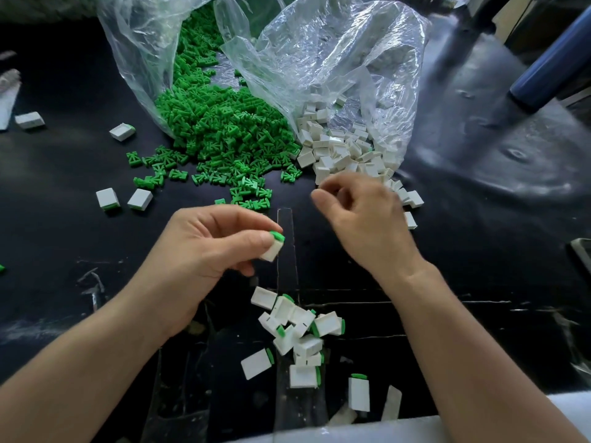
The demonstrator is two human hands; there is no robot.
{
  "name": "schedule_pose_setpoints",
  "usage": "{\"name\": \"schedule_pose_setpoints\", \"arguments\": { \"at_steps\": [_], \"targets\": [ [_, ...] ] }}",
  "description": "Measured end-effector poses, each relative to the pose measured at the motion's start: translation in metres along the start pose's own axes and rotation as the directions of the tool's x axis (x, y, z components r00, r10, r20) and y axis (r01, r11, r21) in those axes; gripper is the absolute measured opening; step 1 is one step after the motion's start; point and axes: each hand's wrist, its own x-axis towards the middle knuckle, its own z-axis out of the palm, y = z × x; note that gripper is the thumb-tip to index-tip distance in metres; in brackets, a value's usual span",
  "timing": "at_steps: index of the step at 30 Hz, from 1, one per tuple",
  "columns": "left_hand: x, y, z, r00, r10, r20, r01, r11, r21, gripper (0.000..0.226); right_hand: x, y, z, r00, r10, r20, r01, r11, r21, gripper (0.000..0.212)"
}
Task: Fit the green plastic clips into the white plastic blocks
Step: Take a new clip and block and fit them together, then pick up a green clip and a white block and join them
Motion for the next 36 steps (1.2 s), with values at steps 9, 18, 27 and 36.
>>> {"name": "schedule_pose_setpoints", "arguments": {
  "at_steps": [9,18,27,36],
  "targets": [
    [-0.008,-0.001,0.008,0.985,0.020,0.172,-0.058,0.974,0.217,0.034,0.020,0.034,-0.002,0.974,0.129,-0.185,-0.178,0.945,-0.275,0.025],
    [-0.001,-0.004,0.004,0.995,0.058,-0.078,-0.039,0.972,0.232,0.021,0.014,0.025,-0.005,0.986,0.036,-0.164,-0.039,0.999,-0.015,0.004],
    [0.001,-0.002,0.003,0.995,0.062,-0.081,-0.047,0.983,0.176,0.031,-0.014,-0.016,0.017,0.957,-0.180,0.226,0.061,0.890,0.451,0.017],
    [0.005,-0.001,0.002,0.978,-0.047,-0.205,0.052,0.998,0.020,0.018,-0.013,-0.014,0.028,0.950,-0.233,0.206,0.231,0.972,0.034,0.028]
  ]
}}
